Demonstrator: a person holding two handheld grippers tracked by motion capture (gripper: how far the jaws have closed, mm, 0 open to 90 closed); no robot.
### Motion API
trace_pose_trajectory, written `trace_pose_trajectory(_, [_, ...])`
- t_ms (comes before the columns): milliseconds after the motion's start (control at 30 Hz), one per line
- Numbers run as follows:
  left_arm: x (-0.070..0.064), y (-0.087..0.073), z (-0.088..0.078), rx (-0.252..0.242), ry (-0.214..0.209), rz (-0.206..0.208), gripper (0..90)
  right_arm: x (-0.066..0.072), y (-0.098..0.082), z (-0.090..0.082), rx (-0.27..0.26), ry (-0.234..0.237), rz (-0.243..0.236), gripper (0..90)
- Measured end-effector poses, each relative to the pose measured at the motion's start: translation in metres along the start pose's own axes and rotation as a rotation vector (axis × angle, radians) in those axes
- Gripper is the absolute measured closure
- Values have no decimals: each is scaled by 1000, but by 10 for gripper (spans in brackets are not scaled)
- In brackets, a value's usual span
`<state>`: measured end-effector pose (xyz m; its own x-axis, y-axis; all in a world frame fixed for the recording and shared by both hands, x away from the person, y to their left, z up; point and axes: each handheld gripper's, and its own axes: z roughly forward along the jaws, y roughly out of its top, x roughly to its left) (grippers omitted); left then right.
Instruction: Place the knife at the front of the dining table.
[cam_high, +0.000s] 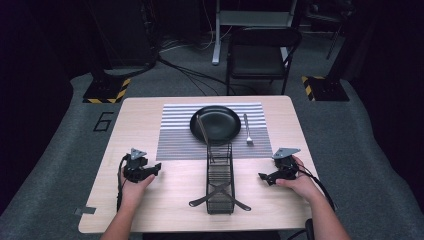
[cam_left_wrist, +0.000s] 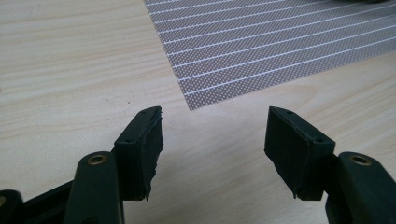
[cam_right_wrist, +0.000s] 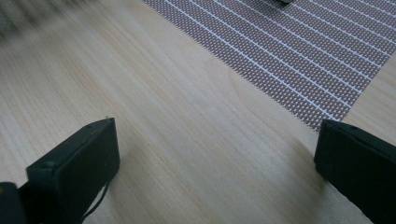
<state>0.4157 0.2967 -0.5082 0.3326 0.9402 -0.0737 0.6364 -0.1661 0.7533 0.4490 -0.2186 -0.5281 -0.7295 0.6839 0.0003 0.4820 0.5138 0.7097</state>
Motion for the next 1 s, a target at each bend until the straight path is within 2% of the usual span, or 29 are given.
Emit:
trace_pose_trajectory(267, [-5,9,-13,-4,-5,2,378,0,0,0,1,0,-1,0])
trace_pose_trajectory(433, [-9,13,-19,8,-38,-14,412,0,0,0,1,0,-1,0])
trace_pose_trajectory(500, [-13,17,-23,25,-66,-11,431,0,0,0,0,0,0,0])
trace_pose_trajectory(567, [-15,18,-24,21,-71,-9,437,0,0,0,-1,1,3,0])
trace_pose_trajectory(633, [-22,23,-28,16,-92,4,441,0,0,0,0,0,0,0])
trace_pose_trajectory(733, [-26,25,-31,5,-102,12,444,0,0,0,1,0,-2,0])
trace_pose_trajectory(933, [-46,33,-33,13,-142,65,446,0,0,0,2,-1,0,0])
trace_pose_trajectory(1000, [-48,35,-33,20,-151,80,446,1,0,0,4,-1,8,0])
